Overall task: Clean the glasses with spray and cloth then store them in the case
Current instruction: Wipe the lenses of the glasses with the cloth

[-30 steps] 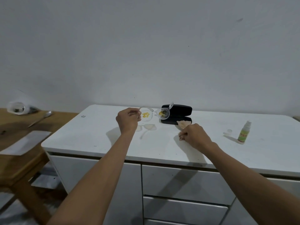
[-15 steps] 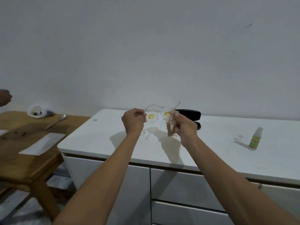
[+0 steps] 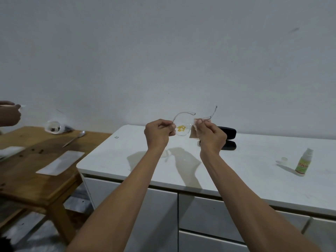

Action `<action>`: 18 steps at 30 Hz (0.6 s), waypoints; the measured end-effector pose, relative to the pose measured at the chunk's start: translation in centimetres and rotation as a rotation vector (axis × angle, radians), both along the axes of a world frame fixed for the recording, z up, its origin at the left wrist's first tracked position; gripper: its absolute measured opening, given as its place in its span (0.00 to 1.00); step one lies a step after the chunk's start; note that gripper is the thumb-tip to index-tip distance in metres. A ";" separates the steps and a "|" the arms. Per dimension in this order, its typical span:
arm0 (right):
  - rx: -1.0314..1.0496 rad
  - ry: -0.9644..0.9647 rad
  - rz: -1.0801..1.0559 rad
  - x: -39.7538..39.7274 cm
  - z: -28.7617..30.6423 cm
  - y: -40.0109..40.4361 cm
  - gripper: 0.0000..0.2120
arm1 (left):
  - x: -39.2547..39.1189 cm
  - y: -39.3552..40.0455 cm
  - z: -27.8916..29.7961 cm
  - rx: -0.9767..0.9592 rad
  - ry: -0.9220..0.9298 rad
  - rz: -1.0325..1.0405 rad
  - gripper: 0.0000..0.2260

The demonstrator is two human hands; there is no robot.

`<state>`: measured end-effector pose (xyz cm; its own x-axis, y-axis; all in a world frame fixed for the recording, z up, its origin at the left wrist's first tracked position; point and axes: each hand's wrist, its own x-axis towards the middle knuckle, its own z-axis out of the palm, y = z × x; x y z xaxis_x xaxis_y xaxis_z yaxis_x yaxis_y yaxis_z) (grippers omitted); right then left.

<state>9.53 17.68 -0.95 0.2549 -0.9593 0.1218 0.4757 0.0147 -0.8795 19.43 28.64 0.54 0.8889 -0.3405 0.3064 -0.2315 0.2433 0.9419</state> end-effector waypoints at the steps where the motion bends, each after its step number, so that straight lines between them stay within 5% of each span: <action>1: -0.003 0.010 -0.001 0.1 0.1 0.0 0.05 | 0.0 0.0 -0.1 -0.004 0.007 0.010 0.04; 11: -0.196 0.250 0.260 -2.6 -1.6 -1.8 0.04 | 1.0 1.4 -1.7 0.095 -0.004 0.055 0.05; 18: -0.138 0.210 0.127 -2.7 -0.9 -1.4 0.03 | 0.9 1.8 -1.5 0.162 -0.124 0.064 0.03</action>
